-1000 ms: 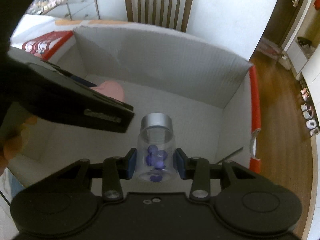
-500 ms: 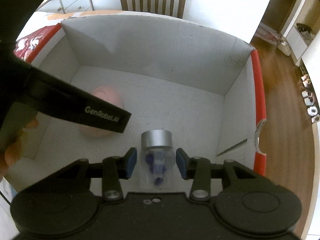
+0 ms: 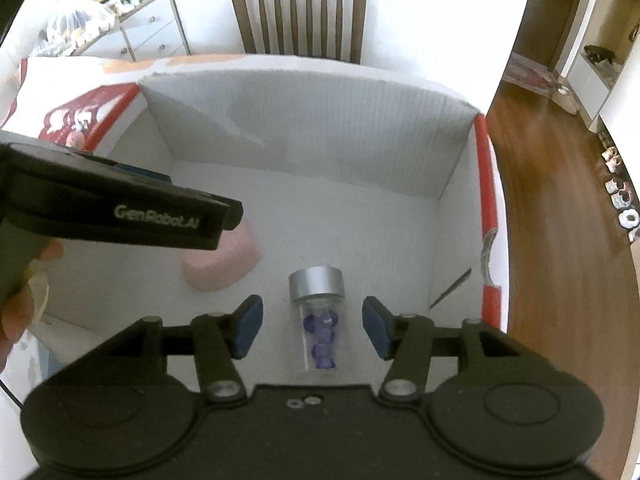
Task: Organize rigid objects
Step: 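Withdraw both tools from the box back toward the cloth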
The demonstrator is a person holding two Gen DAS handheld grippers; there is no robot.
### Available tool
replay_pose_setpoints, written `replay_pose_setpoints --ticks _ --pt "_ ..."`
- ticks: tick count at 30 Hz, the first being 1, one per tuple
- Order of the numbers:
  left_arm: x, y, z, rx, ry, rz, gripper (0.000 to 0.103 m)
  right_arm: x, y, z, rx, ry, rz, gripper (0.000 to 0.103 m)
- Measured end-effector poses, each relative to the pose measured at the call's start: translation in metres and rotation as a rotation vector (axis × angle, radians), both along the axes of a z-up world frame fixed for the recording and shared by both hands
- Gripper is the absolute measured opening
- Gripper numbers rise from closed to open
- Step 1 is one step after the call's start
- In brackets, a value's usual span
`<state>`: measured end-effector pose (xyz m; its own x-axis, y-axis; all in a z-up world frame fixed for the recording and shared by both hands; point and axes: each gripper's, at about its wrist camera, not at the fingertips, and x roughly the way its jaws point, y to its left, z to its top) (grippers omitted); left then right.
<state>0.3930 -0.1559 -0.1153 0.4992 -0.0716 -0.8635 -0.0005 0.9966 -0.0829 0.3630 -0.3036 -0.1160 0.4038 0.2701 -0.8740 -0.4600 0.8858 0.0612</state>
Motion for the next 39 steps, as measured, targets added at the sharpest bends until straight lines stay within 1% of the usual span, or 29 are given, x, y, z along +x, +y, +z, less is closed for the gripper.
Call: replay_pose_setpoints --ticks 9,17,24,26,30,32,34,39 --pt "-0.034 0.008 0.028 -0.001 -0.093 0.012 0.061 -0.016 -0.008 0.023 0.038 -0.057 -0.01 0.061" --pt "-0.067 0.021 0.053 -0.02 -0.18 -0.033 0.061 -0.041 -0.015 0.042 0.077 -0.098 -0.048 0.063" --pt "-0.101 0.037 0.071 -0.034 -0.246 -0.078 0.061 -0.067 -0.006 0.056 0.102 -0.139 -0.075 0.068" --pt "-0.11 0.043 0.074 -0.035 -0.255 -0.086 0.061 -0.077 -0.001 0.059 0.108 -0.148 -0.078 0.069" --pt "-0.127 0.056 0.078 -0.038 -0.267 -0.093 0.061 -0.098 0.008 0.065 0.119 -0.175 -0.086 0.076" --pt "-0.136 0.063 0.08 -0.037 -0.275 -0.096 0.062 -0.108 0.013 0.068 0.124 -0.188 -0.092 0.077" --pt "-0.144 0.071 0.082 -0.036 -0.284 -0.096 0.066 -0.116 0.018 0.07 0.132 -0.196 -0.098 0.078" --pt "-0.166 0.091 0.086 -0.021 -0.313 -0.099 0.067 -0.136 0.032 0.074 0.167 -0.228 -0.101 0.083"
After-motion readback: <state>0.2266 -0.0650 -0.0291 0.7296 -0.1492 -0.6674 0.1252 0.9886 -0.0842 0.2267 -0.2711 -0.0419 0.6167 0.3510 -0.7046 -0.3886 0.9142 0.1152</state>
